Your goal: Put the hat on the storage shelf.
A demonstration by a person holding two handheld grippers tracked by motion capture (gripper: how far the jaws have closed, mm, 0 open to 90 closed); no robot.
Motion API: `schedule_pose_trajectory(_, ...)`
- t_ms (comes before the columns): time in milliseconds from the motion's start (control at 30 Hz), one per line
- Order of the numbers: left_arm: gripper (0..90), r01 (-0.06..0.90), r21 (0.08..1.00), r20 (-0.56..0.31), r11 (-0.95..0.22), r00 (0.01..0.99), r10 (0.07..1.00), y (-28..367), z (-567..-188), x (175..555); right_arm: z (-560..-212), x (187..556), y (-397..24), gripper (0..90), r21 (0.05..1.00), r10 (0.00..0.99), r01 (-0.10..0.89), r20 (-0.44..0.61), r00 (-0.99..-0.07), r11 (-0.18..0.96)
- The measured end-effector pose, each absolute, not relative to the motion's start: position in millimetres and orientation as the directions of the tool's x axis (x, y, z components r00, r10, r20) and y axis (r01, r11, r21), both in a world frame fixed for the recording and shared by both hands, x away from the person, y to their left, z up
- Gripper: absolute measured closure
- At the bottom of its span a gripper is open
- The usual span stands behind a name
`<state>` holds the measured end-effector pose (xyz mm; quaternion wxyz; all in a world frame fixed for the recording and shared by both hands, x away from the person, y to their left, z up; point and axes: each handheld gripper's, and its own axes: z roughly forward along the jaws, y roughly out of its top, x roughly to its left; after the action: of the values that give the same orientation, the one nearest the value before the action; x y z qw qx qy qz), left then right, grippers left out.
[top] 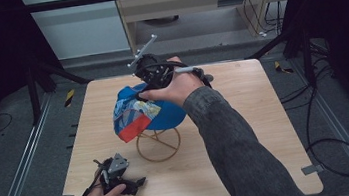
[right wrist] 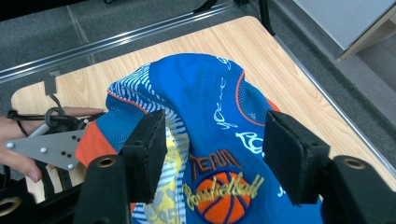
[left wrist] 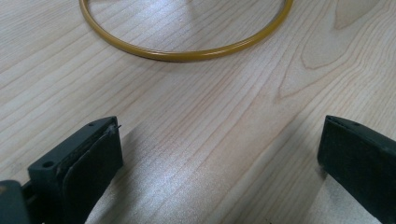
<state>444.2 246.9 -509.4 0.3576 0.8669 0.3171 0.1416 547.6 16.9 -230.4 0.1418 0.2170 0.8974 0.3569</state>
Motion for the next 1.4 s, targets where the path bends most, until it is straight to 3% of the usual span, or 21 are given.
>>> schedule_pose_trajectory(333, 0.0, 0.448, 0.710, 0.019, -0.543, 0.759, 0.651, 246.9, -509.4, 444.2, -225.6, 538.8, -2.8, 31.6, 0.734, 0.516, 0.293, -0.091, -0.852, 0.613)
schedule_pose_trajectory(667, 0.0, 0.449, 0.710, 0.018, -0.543, 0.758, 0.652, 246.9, -509.4, 444.1, -227.0, 532.8, -40.3, 11.5, 0.772, 0.593, 0.325, -0.082, -0.801, 0.546)
schedule_pose_trajectory(800, 0.0, 0.449, 0.709, 0.019, -0.543, 0.759, 0.651, 247.0, -509.3, 444.2, -230.0, 533.4, -54.4, 7.5, 0.781, 0.618, 0.343, -0.070, -0.783, 0.522)
schedule_pose_trajectory(1100, 0.0, 0.450, 0.709, 0.018, -0.544, 0.759, 0.651, 247.0, -509.3, 444.2, -237.6, 526.2, -92.1, 6.9, 0.811, 0.652, 0.337, -0.069, -0.755, 0.478)
schedule_pose_trajectory(1400, 0.0, 0.449, 0.711, 0.018, -0.541, 0.758, 0.652, 246.9, -509.5, 444.0, -245.2, 511.2, -133.0, 14.1, 0.818, 0.688, 0.345, -0.085, -0.721, 0.461)
